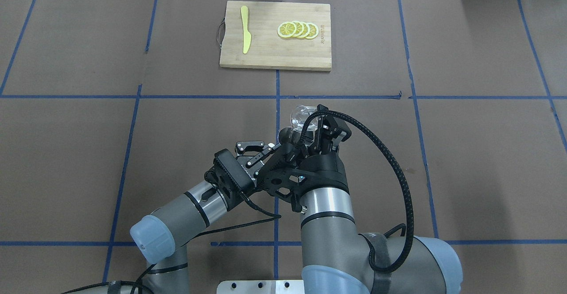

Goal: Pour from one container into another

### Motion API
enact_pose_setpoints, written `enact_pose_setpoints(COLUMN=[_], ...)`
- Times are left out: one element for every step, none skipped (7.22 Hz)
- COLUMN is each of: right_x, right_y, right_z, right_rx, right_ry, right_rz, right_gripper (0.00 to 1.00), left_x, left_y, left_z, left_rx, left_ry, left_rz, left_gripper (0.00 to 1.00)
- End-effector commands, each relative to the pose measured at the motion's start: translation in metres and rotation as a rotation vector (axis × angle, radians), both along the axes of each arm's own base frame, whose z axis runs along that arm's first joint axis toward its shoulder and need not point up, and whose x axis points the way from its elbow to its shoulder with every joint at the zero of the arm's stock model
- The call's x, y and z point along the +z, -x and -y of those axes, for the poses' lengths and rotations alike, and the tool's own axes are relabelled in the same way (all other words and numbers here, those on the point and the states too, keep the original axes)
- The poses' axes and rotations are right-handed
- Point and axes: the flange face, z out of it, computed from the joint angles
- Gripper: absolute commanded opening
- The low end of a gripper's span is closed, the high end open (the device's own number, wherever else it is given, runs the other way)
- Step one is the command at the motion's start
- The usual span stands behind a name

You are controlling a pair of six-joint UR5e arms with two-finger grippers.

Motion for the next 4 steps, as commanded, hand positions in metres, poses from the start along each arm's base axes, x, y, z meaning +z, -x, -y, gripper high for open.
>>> enact_pose_setpoints(right_x=[0.0019, 0.0013, 0.0021, 0.0021], right_y=[0.0003, -0.0004, -0.0008, -0.0008], right_z=[0.0017, 0.0017, 0.0025, 0.0025], right_rx=[0.001, -0.005, -0.010, -0.014], right_ry=[-0.017, -0.025, -0.030, -0.035], right_rz=[-0.044, -0.065, -0.087, -0.102], right_gripper=[0.00, 0.00, 0.00, 0.00], left_x=[-0.0004, -0.0004, 0.0005, -0.0001], left_y=[0.0002, 0.0001, 0.0002, 0.0007], left_z=[0.0001, -0.0001, -0.0001, -0.0001], left_rx=[-0.001, 0.000, 0.000, -0.001], left_ry=[0.000, 0.000, -0.001, 0.000], left_rz=[-0.001, -0.001, 0.002, -0.001], left_gripper=[0.00, 0.00, 0.00, 0.00])
